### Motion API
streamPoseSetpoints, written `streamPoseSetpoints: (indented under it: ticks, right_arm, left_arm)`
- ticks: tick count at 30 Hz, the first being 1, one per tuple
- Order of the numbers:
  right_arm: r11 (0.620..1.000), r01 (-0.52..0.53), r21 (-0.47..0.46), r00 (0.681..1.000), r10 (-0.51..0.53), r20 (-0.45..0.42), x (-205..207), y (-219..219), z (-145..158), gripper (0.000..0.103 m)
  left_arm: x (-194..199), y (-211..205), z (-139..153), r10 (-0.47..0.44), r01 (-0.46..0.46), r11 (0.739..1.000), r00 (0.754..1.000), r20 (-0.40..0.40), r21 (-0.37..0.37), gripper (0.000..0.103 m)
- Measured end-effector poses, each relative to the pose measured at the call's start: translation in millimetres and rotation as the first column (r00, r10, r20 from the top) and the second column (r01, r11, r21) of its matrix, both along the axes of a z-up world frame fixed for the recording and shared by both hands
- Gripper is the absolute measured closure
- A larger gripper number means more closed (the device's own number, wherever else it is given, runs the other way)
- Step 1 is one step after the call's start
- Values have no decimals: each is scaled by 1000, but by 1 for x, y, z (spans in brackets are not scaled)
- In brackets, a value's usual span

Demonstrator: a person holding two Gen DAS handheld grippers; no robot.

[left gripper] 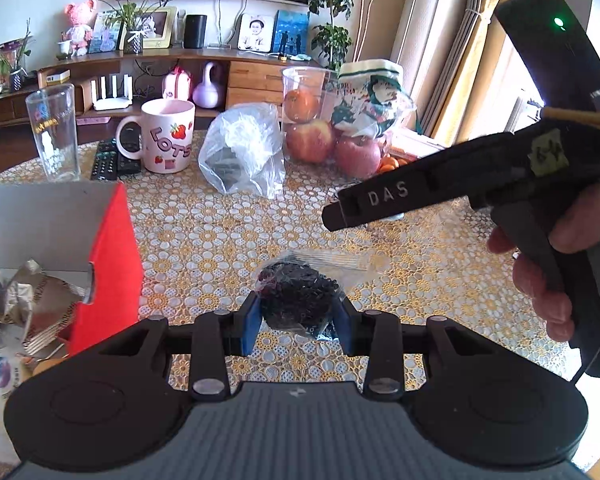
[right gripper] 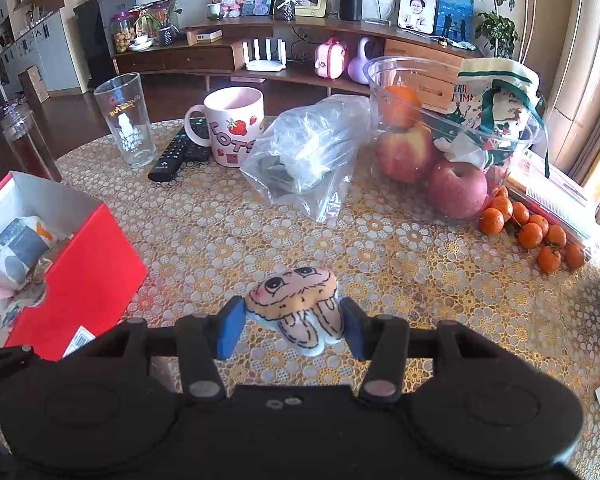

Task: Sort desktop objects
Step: 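Lift the mesh bag and plush and carry both over the red box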

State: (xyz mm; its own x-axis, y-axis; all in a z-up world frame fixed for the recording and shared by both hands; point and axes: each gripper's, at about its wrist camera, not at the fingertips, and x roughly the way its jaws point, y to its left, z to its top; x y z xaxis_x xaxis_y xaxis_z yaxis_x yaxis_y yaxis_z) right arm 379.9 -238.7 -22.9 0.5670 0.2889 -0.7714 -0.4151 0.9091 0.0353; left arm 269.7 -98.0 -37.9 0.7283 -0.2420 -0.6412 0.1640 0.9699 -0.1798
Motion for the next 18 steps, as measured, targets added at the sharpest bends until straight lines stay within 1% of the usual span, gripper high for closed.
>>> streamPoseSetpoints:
  ticks: [7,12,18]
  right_arm:
    - [1000,-14,14,999,14,34,-41,1,31,52]
    - [999,-44,18,997,42,62,-71,7,49,52]
    - [996,-85,23,993,83,82,-105,23,66,52]
  left_arm:
    - [-32,13,32,-7,8,1000,1000,30,-6,66]
    - [-54,32,51,-14,14,1000,999,30,-16,66]
    - [-78,63,68,-12,13,999,1000,19,-35,66]
